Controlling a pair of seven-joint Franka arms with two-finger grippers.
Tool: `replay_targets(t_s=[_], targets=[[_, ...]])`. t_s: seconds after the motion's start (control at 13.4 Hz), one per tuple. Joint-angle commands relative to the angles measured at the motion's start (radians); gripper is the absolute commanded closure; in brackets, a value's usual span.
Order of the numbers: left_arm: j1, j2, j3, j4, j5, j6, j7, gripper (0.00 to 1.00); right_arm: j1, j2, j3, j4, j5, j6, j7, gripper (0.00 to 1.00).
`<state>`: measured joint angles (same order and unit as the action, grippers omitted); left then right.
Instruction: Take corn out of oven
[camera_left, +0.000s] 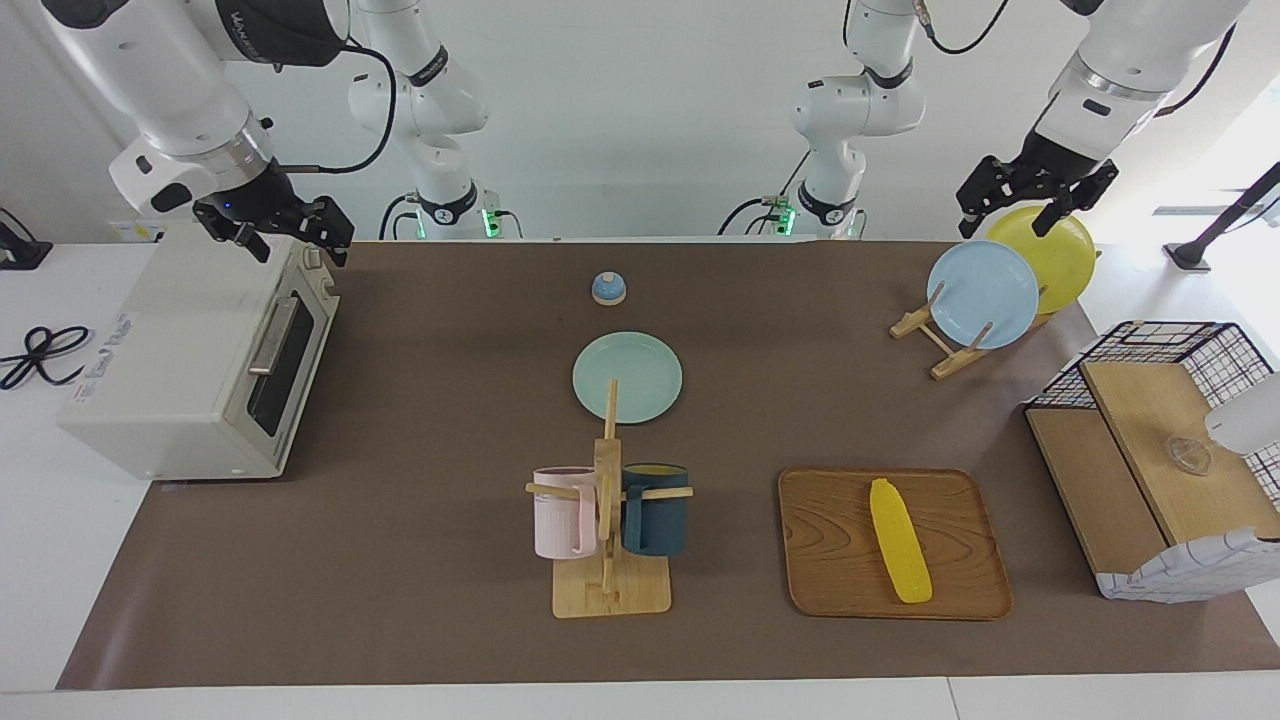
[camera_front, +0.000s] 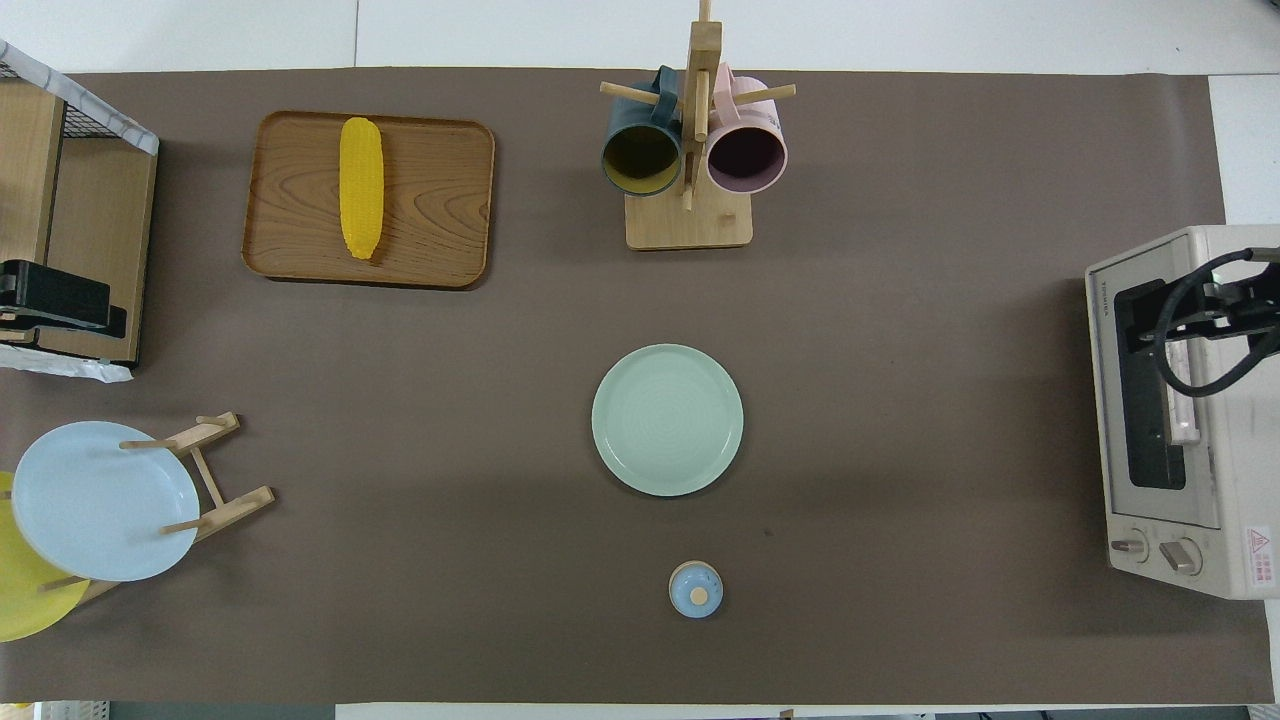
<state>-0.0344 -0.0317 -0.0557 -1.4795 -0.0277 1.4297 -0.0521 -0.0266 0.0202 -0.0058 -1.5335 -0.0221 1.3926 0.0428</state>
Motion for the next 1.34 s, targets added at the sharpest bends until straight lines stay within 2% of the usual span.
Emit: replay_targets(t_s=[0.0, 0.15, 0.75, 1.27], targets=[[-0.016, -0.007, 0.016, -0.007, 0.006, 0.028, 0.008, 0.0, -0.012, 0.006, 0.01, 0.012, -0.004, -0.003, -0.031, 0.0], [-0.016, -0.01, 0.019, -0.011, 0.006, 0.002, 0.008, 0.0, -0.012, 0.006, 0.01, 0.012, -0.005, -0.003, -0.031, 0.0], [-0.015, -0.01, 0.02, -0.149, 0.008, 0.145, 0.014, 0.0, -0.012, 0.006, 0.013, 0.012, -0.005, -0.003, -0.031, 0.0], [-0.007, -0.016, 0.019, -0.154, 0.008, 0.15, 0.012, 0.0, -0.013, 0.006, 0.013, 0.012, -0.005, -0.003, -0.031, 0.0]])
